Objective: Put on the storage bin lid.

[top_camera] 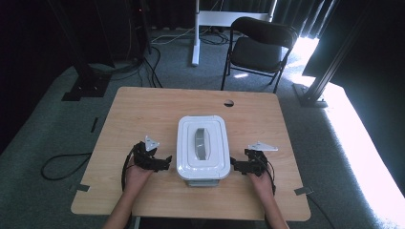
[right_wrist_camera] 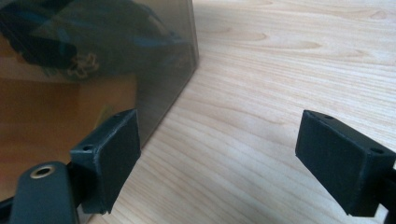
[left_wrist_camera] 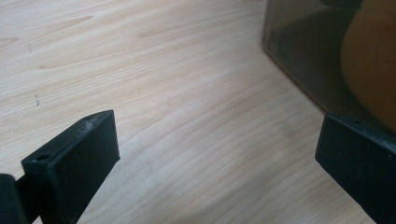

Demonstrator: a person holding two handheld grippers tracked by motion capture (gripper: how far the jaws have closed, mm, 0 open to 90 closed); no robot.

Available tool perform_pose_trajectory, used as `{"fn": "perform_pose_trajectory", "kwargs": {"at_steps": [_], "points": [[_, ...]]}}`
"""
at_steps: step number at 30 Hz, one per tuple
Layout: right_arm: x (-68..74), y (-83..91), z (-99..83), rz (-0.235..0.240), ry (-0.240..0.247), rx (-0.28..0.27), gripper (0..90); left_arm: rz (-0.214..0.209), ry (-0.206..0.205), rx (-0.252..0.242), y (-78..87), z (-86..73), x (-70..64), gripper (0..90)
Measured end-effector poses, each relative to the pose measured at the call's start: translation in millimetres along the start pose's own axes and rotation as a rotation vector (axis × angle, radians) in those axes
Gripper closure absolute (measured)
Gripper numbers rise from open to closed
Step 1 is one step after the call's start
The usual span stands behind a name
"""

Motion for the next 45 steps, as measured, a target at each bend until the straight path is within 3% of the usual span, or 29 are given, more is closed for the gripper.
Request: {"fn": "perform_pose_trajectory", "kwargs": {"at_steps": [7, 20, 29, 45], "points": [[-2.8, 2.8, -5.1, -0.001, -0.01, -0.003, 13.4, 0.01, 0.022, 0.003, 7.3, -12.1, 11.0, 0.1], [-8.1, 6.1, 3.8, -0.005, -0.014, -0.022, 13.4, 0.042, 0.055, -0.009, 19.6, -22.8, 28.6, 0.1], [-21.1, 10.4, -5.3, -0.041, -0.035, -0.018, 13.4, 0.044, 0.061, -0.015, 25.4, -27.0, 38.6, 0.1], [-32.9, 33.9, -7.4, -0.065, -0.05, -0.065, 13.4, 0.065, 0.098, -0.015, 41.7, -51.7, 55.9, 0.1]]}}
Point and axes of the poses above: each handheld gripper's, and its own axes: y roughly backward along the jaws, z roughly out of its top, x roughly to its left, the point moved 8 cm from there along -y, roughly forward along the jaws, and after that the axes turned 1 degree about z, right-handed, at the moved point
